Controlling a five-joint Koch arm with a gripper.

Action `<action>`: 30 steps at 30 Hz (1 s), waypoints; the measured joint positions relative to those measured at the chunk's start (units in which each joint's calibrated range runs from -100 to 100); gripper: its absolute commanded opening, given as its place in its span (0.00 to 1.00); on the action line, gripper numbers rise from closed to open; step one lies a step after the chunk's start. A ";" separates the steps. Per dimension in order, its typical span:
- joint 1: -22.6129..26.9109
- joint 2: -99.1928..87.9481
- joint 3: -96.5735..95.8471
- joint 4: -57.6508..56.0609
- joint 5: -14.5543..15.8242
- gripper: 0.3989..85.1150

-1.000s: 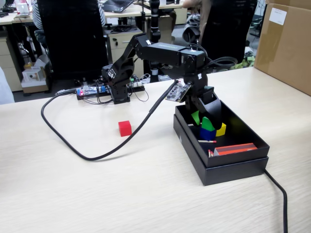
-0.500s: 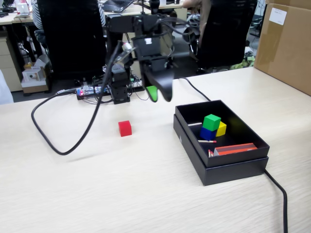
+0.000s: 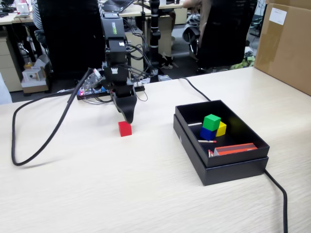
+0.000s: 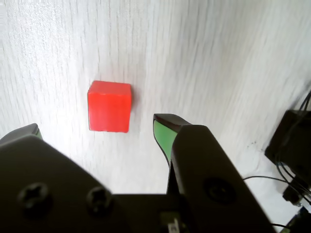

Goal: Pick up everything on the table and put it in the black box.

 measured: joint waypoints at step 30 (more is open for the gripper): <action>-1.03 8.67 6.39 10.99 0.39 0.08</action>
